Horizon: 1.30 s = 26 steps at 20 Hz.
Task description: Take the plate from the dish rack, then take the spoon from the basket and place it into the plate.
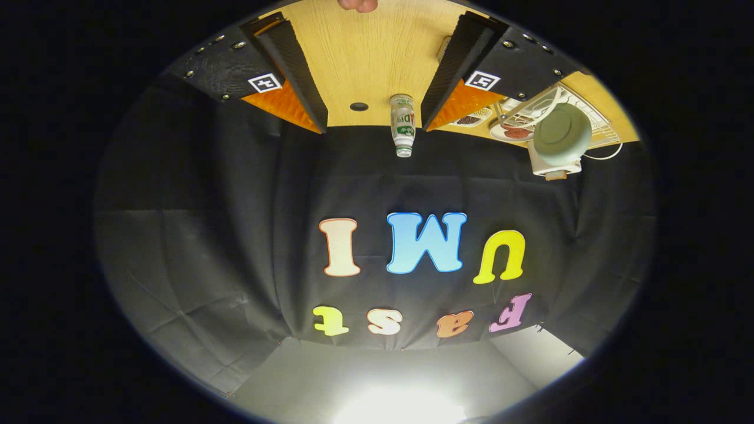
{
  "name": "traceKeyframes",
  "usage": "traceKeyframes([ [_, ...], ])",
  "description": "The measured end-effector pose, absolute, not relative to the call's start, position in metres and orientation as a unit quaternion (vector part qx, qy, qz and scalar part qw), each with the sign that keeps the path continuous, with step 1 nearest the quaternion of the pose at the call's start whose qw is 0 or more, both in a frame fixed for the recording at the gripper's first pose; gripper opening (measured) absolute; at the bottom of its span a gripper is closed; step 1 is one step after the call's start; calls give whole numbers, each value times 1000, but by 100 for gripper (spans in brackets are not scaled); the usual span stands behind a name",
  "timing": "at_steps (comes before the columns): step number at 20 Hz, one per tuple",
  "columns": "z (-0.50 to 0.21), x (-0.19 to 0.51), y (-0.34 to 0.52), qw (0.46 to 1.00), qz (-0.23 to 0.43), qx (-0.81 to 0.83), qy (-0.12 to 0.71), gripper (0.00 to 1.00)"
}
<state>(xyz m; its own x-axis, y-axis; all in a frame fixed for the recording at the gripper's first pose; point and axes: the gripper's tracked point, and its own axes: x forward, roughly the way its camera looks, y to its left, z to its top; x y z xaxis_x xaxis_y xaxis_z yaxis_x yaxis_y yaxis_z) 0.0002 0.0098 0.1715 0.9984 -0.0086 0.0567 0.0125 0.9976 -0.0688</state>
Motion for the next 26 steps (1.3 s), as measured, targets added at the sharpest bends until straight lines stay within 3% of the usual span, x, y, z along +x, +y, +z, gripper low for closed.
traceKeyframes([
  [9,247,0,101,999,0,-28,-41,97],
  [19,269,20,191,998,19,-29,-47,97],
  [26,247,56,243,997,55,11,46,97],
])
